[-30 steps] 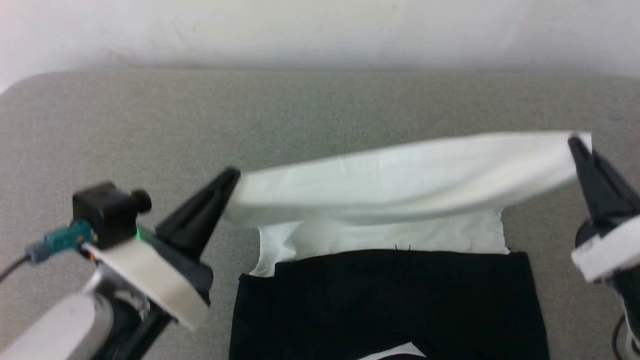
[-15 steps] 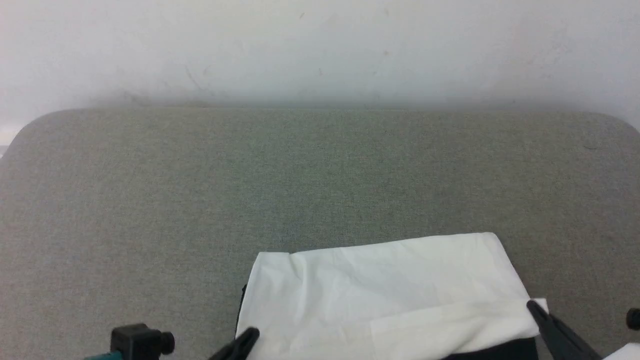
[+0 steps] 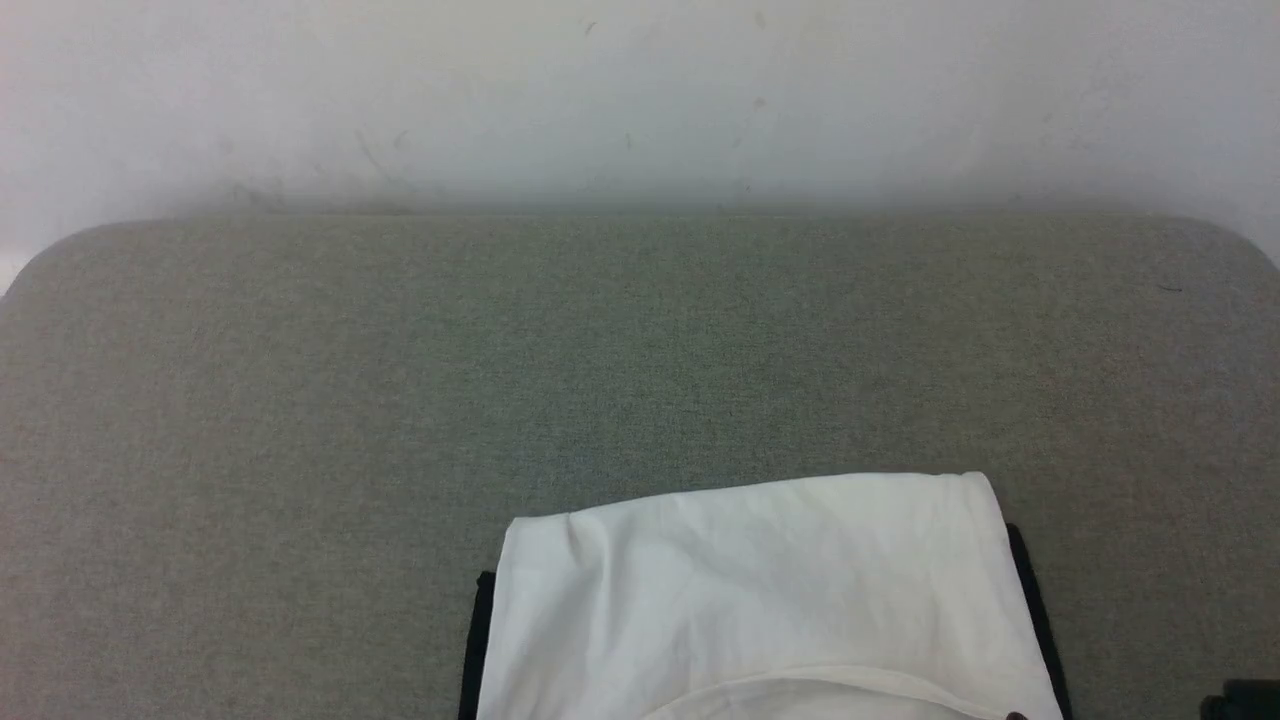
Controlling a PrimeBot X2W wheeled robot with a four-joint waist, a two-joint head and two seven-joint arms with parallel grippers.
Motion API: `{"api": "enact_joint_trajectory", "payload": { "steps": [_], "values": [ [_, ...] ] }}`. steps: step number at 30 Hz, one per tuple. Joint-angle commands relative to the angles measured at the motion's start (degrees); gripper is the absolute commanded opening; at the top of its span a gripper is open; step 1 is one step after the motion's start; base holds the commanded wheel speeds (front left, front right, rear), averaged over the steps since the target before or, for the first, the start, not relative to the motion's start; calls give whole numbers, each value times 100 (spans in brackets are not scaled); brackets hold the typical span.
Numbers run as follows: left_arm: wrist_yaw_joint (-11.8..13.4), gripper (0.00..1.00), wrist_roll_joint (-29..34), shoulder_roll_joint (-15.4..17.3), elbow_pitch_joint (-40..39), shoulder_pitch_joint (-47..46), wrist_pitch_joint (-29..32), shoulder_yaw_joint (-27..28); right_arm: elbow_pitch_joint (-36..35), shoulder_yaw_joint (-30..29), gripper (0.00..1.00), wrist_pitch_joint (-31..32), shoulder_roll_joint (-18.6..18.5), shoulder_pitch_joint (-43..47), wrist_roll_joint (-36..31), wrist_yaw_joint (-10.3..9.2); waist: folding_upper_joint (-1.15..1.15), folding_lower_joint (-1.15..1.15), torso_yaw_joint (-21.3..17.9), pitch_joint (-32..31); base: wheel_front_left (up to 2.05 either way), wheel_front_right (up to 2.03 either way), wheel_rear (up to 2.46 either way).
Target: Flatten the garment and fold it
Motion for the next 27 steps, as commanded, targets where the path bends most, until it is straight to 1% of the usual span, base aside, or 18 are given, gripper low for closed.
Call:
{"api": "enact_joint_trajectory", "payload": {
  "steps": [1,2,3,5,8,10,12,15,18,20,23,27],
  "values": [
    [-12,38,-31,-8,12,40,-54,41,-21,-22,100,-51,2,-33,-35,-3,0,0,2,-4,0,0,0],
    [-1,64,-19,-27,20,25,-122,84,-31,-41,100,-88,8,-56,-38,-3,0,0,4,-10,0,0,0],
    [15,100,-13,-56,26,12,-200,134,-44,-48,100,-125,11,-82,-39,-3,0,0,5,-18,0,0,0],
    [37,100,-41,-135,4,-4,-365,244,-71,-52,100,-181,22,-133,-12,-3,0,0,5,-36,0,0,0],
    [-5,100,-108,-189,-139,-12,-571,400,-158,-96,100,-209,37,-199,85,-3,0,0,0,-68,0,0,0],
    [9,100,-89,-219,-276,-30,-851,603,-245,-200,100,-273,36,-253,111,-3,0,0,-3,-66,0,0,0],
    [95,100,28,-276,-381,-75,-1237,856,-308,-400,100,-413,64,-337,39,-3,0,0,5,-44,0,0,0],
    [354,100,493,-388,-448,-202,-1675,1234,-265,-713,100,-672,120,-531,-314,-3,0,0,12,36,0,0,0],
    [614,100,1133,-610,-470,-309,-1813,1593,-113,-754,100,-837,138,-761,-744,-3,0,0,23,120,0,0,0],
    [772,100,1613,-846,-504,-355,-1833,1885,39,-716,100,-911,152,-914,-962,-3,0,0,46,171,0,0,0],
    [884,100,2417,-1209,-565,-312,-1838,2287,314,-636,100,-959,160,-1122,-1196,-3,0,0,93,240,0,0,0],
    [884,100,3312,-1599,-522,-175,-1839,2594,729,-515,100,-923,94,-1331,-1413,-3,0,0,195,341,0,0,0]
  ]
}}
